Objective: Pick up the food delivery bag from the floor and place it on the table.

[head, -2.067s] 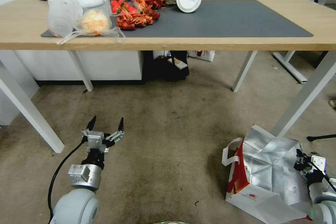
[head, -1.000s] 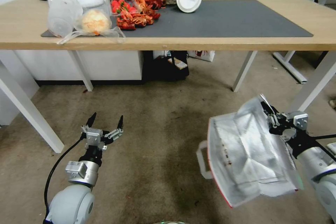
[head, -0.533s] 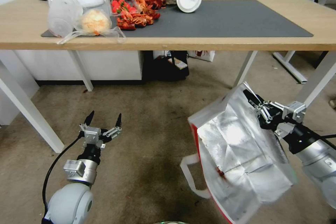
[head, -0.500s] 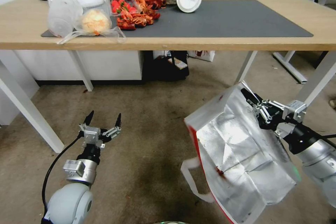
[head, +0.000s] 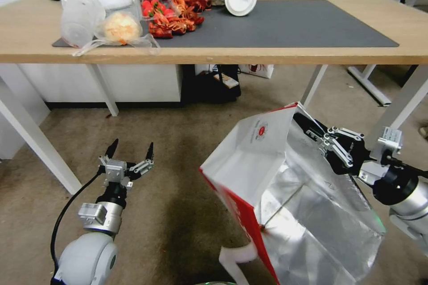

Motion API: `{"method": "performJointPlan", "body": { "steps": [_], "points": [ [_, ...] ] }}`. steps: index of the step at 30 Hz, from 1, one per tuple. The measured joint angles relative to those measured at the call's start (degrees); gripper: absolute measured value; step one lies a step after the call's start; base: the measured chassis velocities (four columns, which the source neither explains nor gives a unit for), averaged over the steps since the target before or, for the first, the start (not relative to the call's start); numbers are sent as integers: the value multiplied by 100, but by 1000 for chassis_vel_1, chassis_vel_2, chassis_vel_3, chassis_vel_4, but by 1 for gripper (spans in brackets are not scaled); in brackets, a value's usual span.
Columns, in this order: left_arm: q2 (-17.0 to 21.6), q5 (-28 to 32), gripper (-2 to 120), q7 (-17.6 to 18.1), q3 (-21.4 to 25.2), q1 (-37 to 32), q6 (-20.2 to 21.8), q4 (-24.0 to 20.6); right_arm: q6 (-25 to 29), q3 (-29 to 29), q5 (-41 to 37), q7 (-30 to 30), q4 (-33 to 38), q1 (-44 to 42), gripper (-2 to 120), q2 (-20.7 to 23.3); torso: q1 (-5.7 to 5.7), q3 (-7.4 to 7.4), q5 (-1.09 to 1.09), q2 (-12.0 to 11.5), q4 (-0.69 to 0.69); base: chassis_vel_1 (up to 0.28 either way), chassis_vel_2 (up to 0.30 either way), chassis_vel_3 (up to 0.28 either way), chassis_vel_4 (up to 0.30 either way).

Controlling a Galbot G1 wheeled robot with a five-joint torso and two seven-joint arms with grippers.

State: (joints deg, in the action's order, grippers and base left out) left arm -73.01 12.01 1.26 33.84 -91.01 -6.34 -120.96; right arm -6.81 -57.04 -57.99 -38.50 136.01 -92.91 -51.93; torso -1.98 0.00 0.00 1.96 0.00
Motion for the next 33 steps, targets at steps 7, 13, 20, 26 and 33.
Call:
{"method": "performJointPlan", "body": {
  "steps": [7,13,20,26,33],
  "points": [
    [0,3,100,5,2,-22,3,-24,-182,-139,-513,-431,-44,-18,0,37,0,0,0,0,0,0,0,0,0],
    [2,21,100,13,6,-32,-11,-42,-325,-257,-791,-971,-163,-31,0,41,0,0,0,0,0,0,0,0,0],
    [12,30,100,21,10,-57,-14,-64,-393,-274,-874,-1245,-259,-12,0,28,0,0,0,0,0,0,0,0,0],
    [24,37,100,17,29,-106,-40,-112,-411,-311,-848,-1356,-287,-26,0,1,0,0,0,0,0,0,0,0,0],
    [40,38,100,25,52,-157,-62,-161,-412,-329,-796,-1376,-284,-35,0,-10,0,0,0,0,0,0,0,0,0]
  ]
}}
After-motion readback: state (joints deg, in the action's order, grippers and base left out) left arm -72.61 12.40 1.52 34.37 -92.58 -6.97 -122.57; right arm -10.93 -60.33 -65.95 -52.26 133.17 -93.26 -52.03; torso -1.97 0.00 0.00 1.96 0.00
